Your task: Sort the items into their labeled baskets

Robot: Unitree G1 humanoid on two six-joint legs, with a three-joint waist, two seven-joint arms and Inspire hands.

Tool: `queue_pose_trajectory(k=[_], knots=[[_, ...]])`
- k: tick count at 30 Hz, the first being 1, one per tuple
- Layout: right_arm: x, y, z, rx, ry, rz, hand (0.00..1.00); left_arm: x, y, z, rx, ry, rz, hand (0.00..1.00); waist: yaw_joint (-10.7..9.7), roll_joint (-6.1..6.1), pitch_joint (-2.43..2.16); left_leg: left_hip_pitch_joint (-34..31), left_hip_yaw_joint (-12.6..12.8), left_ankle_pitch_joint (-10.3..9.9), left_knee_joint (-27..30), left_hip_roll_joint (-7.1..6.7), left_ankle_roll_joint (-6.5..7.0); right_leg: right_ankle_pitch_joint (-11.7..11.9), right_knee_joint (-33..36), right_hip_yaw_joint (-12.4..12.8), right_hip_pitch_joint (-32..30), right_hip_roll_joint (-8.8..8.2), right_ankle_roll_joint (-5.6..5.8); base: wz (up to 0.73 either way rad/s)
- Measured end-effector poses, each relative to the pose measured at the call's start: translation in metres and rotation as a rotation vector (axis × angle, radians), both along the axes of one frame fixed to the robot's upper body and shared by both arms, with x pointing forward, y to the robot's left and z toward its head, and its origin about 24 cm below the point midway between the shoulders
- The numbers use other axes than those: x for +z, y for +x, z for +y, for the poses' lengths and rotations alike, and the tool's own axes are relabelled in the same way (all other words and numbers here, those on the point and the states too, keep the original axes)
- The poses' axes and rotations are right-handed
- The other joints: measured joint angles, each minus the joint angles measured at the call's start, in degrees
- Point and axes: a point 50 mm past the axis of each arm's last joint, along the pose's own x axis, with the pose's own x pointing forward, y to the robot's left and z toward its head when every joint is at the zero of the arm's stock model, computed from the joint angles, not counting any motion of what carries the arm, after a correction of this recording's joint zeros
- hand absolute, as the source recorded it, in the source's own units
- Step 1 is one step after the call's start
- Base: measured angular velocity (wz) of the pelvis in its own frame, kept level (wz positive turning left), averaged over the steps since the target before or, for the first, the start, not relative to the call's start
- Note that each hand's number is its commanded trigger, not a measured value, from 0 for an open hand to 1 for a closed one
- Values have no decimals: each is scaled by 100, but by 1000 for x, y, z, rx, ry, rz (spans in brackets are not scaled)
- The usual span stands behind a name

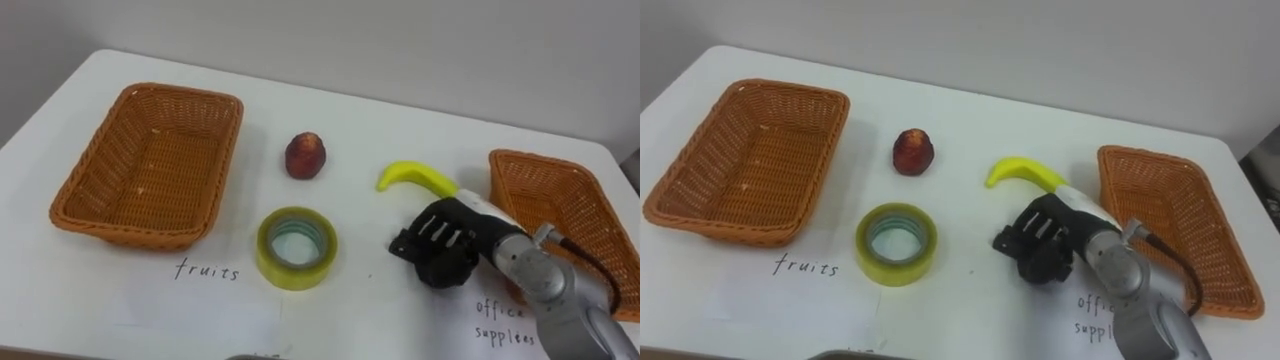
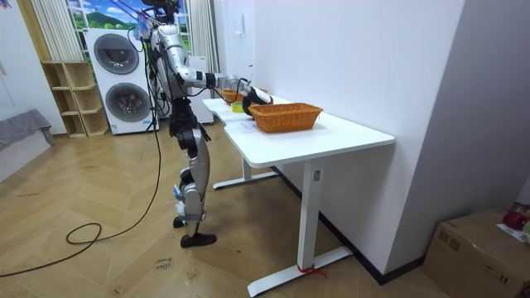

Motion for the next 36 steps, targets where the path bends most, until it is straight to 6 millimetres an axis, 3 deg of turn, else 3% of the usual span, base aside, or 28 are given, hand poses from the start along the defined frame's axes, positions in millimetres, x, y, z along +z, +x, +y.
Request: queue_pose_trajectory(k=[7,13,23,36], knots=[[6,-11,9,5,38,-42,100,-1,-1,-3,-4,-7,-7,0,-18,79,2,26,65,0,-2,-3,0,0,9,80,-18,5,0,-6],[23,-12,17,41,97,-109,100,-2,-9,-5,7,0,-13,0,-171,124,22,43,114,1,-2,-2,-1,0,9,93,-19,6,1,-1],[72,-6,6,-10,260,-374,100,-8,-34,-5,63,-16,51,0,-335,149,34,82,167,2,-23,11,0,-1,7,184,-7,-5,1,-2],[89,-5,-11,-127,368,-543,100,-11,-42,-10,103,-64,37,0,-336,130,27,139,177,1,-21,33,0,-1,23,220,31,-5,1,-2]])
